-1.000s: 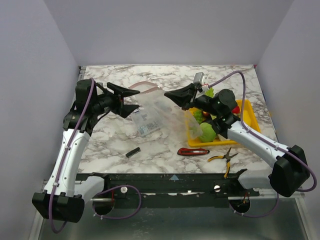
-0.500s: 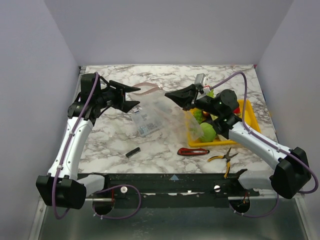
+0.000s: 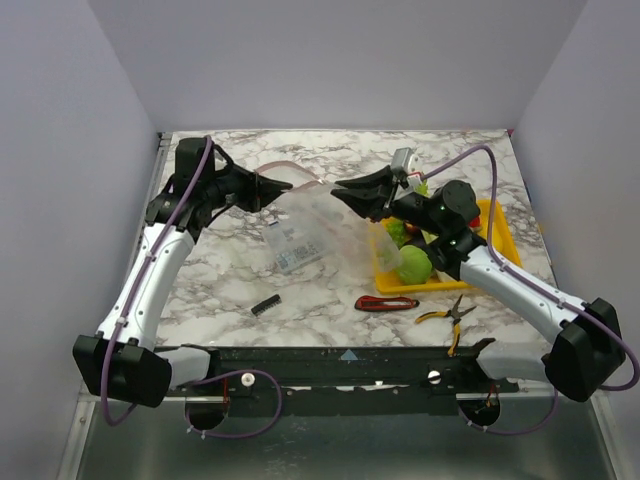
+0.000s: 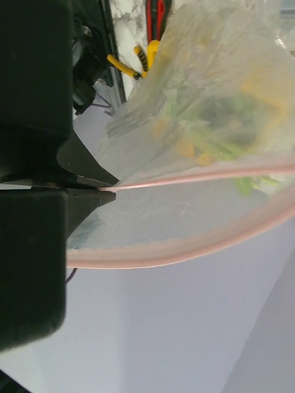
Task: Place the food in the zip-top bag and seal the zipper
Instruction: Pick up the zipper food storage bag at the center of the board, then adjust the zipper food storage bag at the center of the board.
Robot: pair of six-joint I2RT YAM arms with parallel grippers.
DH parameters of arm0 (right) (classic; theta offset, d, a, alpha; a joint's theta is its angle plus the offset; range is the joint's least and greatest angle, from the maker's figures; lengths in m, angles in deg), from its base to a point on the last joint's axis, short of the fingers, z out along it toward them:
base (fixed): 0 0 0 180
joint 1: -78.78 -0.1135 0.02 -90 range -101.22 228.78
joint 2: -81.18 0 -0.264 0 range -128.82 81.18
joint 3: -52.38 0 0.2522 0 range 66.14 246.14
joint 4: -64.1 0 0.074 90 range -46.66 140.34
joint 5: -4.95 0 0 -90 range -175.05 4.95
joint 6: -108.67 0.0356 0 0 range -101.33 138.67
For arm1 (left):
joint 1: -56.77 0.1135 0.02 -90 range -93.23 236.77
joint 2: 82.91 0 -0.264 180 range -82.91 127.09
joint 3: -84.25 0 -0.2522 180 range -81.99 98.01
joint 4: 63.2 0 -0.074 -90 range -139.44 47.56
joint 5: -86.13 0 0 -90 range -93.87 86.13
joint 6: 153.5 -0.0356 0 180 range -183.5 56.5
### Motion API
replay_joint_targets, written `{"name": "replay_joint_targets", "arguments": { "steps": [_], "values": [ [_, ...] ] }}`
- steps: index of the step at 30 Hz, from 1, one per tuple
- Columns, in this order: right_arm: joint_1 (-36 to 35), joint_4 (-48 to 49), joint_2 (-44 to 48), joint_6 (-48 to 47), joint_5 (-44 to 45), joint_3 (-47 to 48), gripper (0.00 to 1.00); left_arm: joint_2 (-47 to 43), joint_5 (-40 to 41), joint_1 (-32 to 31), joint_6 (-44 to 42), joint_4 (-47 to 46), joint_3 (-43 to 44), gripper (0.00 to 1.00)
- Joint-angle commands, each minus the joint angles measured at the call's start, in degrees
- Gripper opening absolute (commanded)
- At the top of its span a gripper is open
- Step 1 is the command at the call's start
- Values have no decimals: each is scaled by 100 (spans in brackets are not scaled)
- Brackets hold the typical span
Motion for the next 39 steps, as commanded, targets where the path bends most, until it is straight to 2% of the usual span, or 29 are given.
{"name": "replay_joint_targets", "arguments": {
  "steps": [1,3,4,7,10,16,19,21,23,27,30,35,39],
  "values": [
    [-26,-402,325,223,775,-113,39,89,916,-33,-130,292,801,0],
    [-31,-686,445,548,1312,-131,60,177,1418,-39,-793,439,1297,0],
    [-31,-938,498,663,1529,-98,66,284,1667,-40,-1214,667,1570,0],
    [-31,-1811,666,1072,2188,101,78,636,2235,-38,-2565,1165,2525,0],
    [-31,-2581,796,1634,3033,270,89,881,2687,-38,-4025,1264,3136,0],
    [-30,-3480,682,2568,3221,609,94,1219,3804,-38,-7601,1621,3704,0],
    [-31,-3539,514,2971,3026,674,95,1421,4242,-38,-8751,1775,3533,0],
    [-26,-3521,337,3145,2855,722,98,1615,4647,-46,-8943,1813,3410,0],
    [-31,-3529,102,3359,2731,811,98,1860,4579,-80,-9142,1775,3288,0],
    [-31,-3495,-339,3892,2730,1033,99,2375,3835,-180,-9131,1939,3220,0],
    [-31,-3289,-695,4220,2680,1161,99,2409,3377,-261,-9096,1603,2835,0],
    [-130,-2518,-1417,4583,2784,1348,86,2393,2962,-353,-9060,1348,2488,0],
    [-404,-2580,-2062,4354,3417,2051,83,2404,2678,-448,-8836,1508,2581,0]
  ]
}}
